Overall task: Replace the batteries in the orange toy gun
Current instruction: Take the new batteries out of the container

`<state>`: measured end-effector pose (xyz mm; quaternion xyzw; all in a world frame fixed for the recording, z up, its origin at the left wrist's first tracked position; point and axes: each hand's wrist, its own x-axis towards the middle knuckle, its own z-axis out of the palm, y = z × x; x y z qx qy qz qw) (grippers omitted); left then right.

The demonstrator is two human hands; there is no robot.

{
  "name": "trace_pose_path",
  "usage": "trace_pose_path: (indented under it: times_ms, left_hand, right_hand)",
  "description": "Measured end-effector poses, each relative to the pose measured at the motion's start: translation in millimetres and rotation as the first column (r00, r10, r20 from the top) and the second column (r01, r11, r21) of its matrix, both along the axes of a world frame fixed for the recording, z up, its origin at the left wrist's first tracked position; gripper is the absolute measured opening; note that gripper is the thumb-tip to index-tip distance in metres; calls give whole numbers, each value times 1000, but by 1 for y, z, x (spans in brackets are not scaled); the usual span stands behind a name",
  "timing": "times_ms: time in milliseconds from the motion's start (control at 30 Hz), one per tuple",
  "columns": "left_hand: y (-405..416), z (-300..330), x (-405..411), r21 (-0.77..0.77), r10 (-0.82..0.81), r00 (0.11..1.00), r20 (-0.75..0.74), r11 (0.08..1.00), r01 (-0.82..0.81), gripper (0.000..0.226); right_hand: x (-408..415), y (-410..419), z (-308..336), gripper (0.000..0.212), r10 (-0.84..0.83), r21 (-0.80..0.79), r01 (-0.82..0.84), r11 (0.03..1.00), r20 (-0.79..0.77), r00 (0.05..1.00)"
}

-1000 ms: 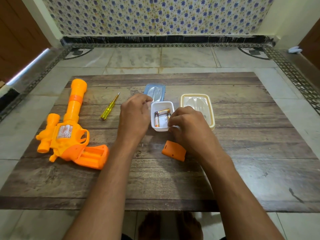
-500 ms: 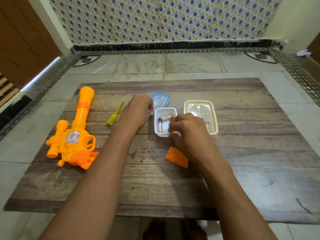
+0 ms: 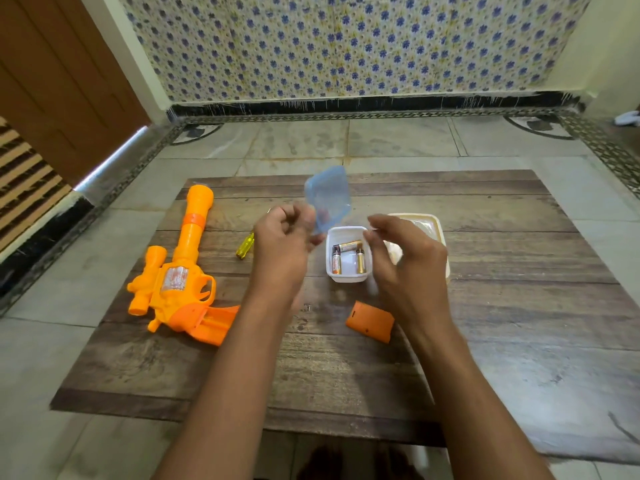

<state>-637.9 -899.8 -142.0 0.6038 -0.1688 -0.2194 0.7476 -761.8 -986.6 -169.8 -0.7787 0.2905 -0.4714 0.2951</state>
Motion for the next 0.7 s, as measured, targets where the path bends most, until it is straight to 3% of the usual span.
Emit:
trace_pose_path:
  times_ms: [100, 200, 267, 433, 600, 700]
  left_hand:
    - [8, -3, -26, -137, -123, 972, -199, 986, 97, 12]
    - [11, -9, -33, -217, -172, 953, -249, 969, 118, 15]
    - [14, -15, -34, -256, -213, 946, -244, 955, 150, 17]
    - [13, -21, -23, -246, -130, 969, -211, 966, 76, 13]
    - [6, -22, -8, 19, -3, 987, 158, 1000, 0, 24]
    - [3, -25, -9, 112, 59, 979, 195, 990, -82, 28]
  right_hand:
    - [1, 1, 7, 25, -31, 313, -4, 950, 104, 994]
    - [3, -1, 11, 31, -72, 551, -98, 828, 279, 958]
    - [1, -3, 15, 33, -92, 630, -172, 758, 364, 927]
    - [-4, -6, 16, 33, -66, 595, -160, 787, 340, 938]
    - [2, -7, 9, 39, -101, 522, -44, 852, 245, 964]
    - [7, -4, 10, 46, -111, 515, -32, 857, 244, 963]
